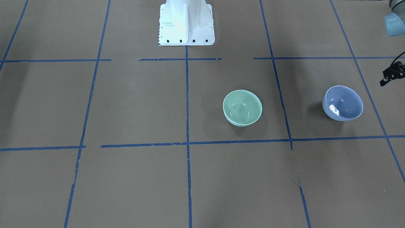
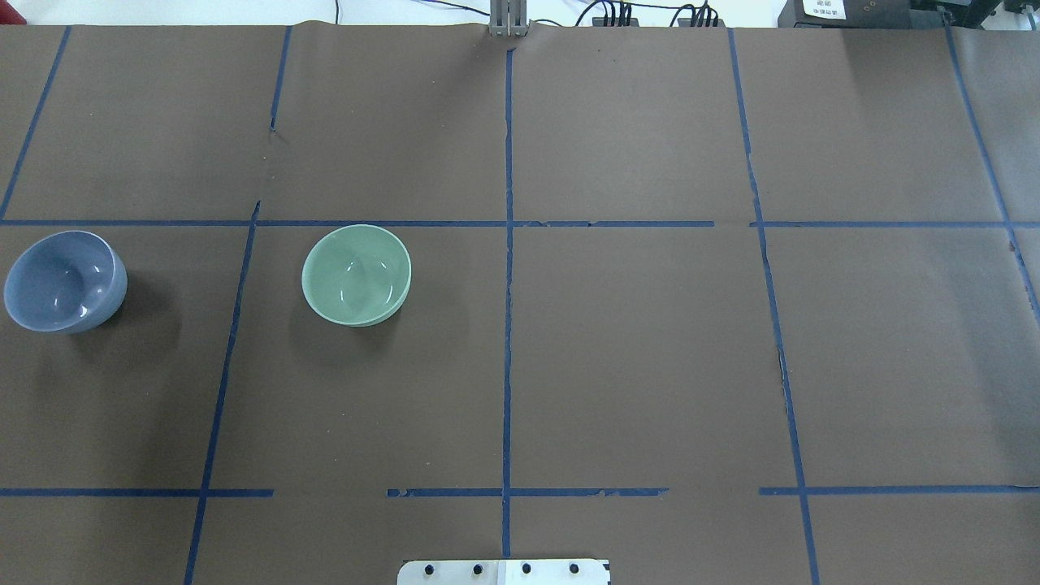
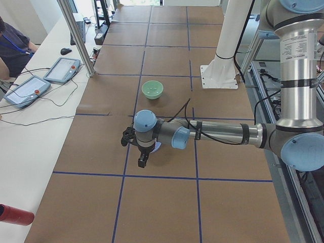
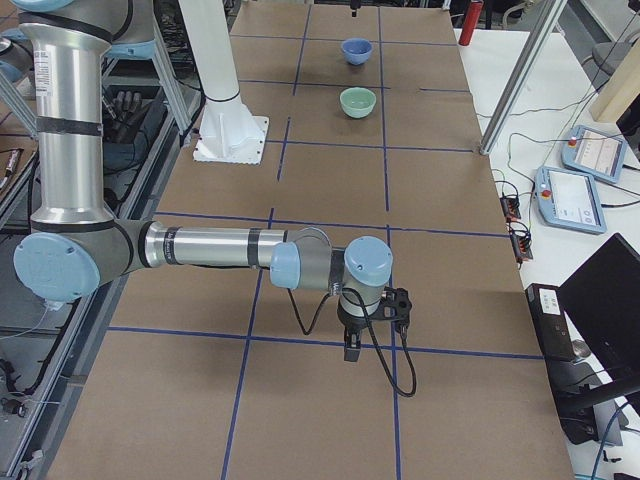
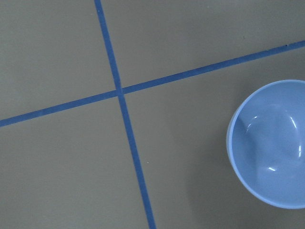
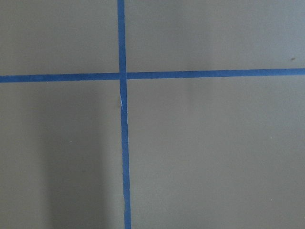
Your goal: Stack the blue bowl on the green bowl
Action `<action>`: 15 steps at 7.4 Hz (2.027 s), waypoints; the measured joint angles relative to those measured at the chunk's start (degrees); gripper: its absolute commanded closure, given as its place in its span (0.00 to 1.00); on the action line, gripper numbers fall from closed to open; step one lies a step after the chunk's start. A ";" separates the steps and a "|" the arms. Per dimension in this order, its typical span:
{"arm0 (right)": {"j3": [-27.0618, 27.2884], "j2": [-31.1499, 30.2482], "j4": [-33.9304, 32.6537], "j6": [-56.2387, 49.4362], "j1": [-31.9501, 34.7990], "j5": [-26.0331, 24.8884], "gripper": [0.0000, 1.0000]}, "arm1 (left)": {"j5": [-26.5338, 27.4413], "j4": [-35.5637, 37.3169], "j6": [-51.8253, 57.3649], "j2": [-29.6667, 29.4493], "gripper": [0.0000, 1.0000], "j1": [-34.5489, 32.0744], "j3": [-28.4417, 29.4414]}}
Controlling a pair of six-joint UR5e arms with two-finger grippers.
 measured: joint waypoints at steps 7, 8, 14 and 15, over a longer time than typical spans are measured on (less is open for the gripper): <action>0.00 0.00 0.00 -0.05 0.02 0.00 0.00 | 5.16 -15.19 -24.40 -1.35 0.97 11.25 6.40; 0.00 0.00 0.00 -0.05 0.00 0.00 0.00 | 5.35 -15.14 -24.75 -1.50 1.00 11.50 6.34; 0.00 0.02 0.00 0.01 0.04 0.00 0.00 | 5.17 -13.05 -25.04 -1.60 1.00 11.36 3.10; 0.00 0.03 0.00 -0.02 0.04 0.00 0.00 | 4.99 -8.28 -25.06 -1.74 1.00 11.14 -0.86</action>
